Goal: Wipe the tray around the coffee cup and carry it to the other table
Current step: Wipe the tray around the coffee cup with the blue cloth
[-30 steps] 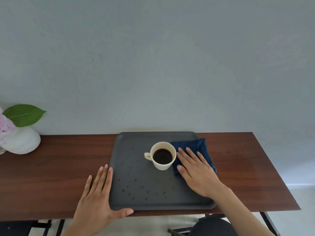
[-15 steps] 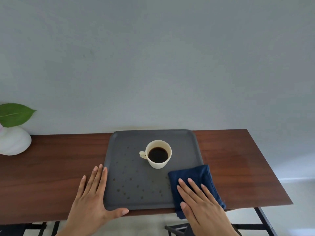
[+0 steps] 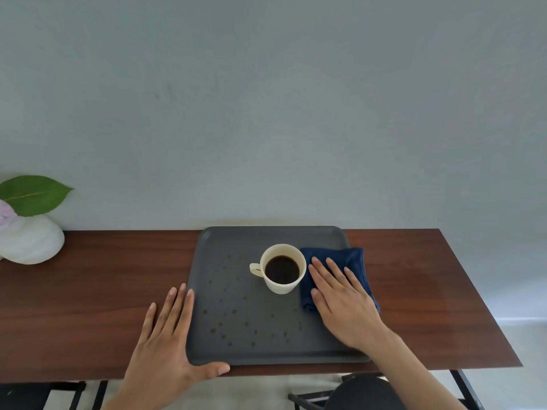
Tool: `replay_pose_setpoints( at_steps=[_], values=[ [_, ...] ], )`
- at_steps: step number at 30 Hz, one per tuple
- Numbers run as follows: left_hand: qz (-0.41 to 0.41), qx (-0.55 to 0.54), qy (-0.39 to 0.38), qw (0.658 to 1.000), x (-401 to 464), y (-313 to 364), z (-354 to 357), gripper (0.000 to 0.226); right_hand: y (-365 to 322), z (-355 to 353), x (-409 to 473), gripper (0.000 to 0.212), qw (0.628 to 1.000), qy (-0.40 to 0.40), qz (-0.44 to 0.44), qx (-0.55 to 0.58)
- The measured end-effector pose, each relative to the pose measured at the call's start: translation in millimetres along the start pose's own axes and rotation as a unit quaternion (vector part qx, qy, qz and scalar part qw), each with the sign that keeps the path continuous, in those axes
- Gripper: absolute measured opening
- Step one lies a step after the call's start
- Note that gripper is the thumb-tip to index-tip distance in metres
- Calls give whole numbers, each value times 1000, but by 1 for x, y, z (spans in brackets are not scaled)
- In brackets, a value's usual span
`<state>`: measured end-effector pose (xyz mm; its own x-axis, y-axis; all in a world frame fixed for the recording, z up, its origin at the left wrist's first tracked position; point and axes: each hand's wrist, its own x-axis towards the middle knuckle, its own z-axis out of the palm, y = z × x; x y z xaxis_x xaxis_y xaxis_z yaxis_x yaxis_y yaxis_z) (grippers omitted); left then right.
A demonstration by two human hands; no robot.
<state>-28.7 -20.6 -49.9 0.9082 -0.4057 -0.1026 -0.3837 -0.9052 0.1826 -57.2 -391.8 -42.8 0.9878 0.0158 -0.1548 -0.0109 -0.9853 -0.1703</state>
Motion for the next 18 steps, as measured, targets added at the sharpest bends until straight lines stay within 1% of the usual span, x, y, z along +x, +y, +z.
replay_pose_setpoints(
  at_steps=[6, 11, 18],
  values=[
    [0, -1, 4, 1000, 0, 0, 0, 145, 15, -11, 55, 62, 1000, 2, -16, -7],
    [-2, 8, 0, 1000, 0, -1, 1, 146, 20, -14, 73, 62, 999, -5, -33, -26],
    [-2, 15, 5, 1000, 1, 1, 1, 147, 13, -7, 69, 65, 998, 25, 37, -33]
  ],
)
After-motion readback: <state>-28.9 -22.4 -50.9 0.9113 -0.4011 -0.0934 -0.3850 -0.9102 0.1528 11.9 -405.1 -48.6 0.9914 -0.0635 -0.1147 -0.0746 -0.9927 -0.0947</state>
